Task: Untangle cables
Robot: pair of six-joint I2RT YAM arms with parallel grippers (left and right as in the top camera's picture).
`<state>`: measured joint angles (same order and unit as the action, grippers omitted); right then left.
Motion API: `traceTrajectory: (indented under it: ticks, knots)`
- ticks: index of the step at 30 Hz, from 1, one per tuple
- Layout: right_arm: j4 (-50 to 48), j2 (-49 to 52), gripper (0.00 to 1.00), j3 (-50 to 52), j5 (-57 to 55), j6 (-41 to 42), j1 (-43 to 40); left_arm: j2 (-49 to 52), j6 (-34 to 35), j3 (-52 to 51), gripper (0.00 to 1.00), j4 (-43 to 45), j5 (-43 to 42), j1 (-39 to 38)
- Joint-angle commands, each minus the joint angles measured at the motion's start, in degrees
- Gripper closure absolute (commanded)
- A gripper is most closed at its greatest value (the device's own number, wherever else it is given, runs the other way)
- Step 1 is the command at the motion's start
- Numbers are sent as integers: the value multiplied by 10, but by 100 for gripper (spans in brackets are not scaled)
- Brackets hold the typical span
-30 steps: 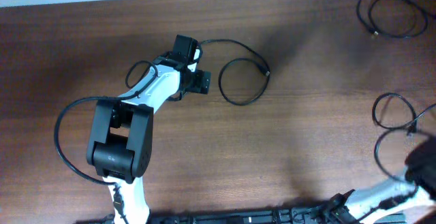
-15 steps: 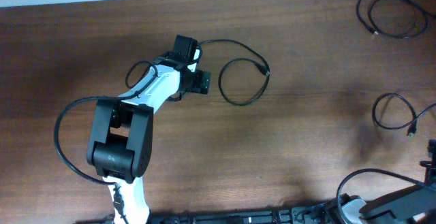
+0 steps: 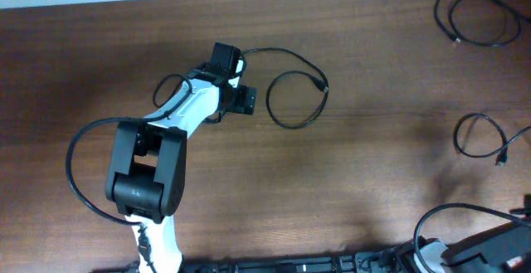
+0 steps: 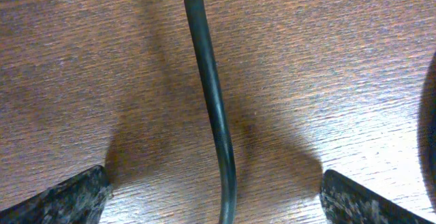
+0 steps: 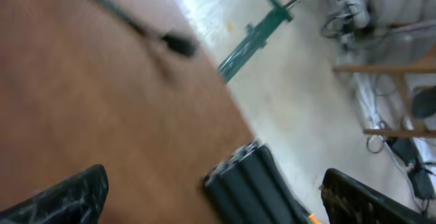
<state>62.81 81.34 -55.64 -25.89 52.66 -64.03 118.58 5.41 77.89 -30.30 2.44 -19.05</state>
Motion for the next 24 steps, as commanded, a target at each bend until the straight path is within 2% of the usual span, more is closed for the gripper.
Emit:
traceTrajectory:
  ticks: [1, 2, 3, 4, 5, 6, 7, 9, 10, 11, 13, 16, 17, 22, 24]
  knots:
    - [-76, 0, 1, 1, 78, -180, 73, 47, 3, -28, 1, -14, -11, 3]
    - [-128, 0, 4, 1, 108, -261, 95, 47, 3, -28, 1, -14, -11, 3]
    - [-180, 0, 13, 1, 98, -335, 109, 47, 3, -28, 1, -14, -11, 3]
    - [-216, 0, 14, -3, 97, -388, 109, 47, 3, -28, 1, -14, -11, 3]
    - [-244, 0, 17, -15, 119, -405, 102, 47, 3, -28, 1, -14, -11, 3]
    - [-275, 0, 17, -18, 138, -461, 102, 47, 3, -28, 1, -14, -11, 3]
    - [-307, 2, 16, -25, 157, -612, 105, 47, 3, -28, 1, -14, -11, 3]
    - [-312, 13, 3, -43, 162, -739, 104, 47, 3, -28, 1, -14, -11, 3]
    - [-303, 23, 0, -59, 162, -823, 104, 47, 3, -28, 1, -14, -11, 3]
    - [-301, 31, 1, -67, 160, -874, 100, 47, 3, -28, 1, -14, -11, 3]
    - [-313, 51, 2, -70, 134, -949, 92, 47, 3, -28, 1, -14, -11, 3]
    - [-370, 130, 1, -70, 108, -992, 70, 47, 3, -28, 1, -14, -11, 3]
    - [-387, 156, 4, -82, 79, -1013, 70, 47, 3, -28, 1, -14, -11, 3]
    - [-437, 210, 9, -131, 77, -1052, 75, 47, 3, -28, 1, -14, -11, 3]
    - [-459, 210, 8, -131, 122, -1051, 86, 47, 3, -28, 1, -15, -11, 3]
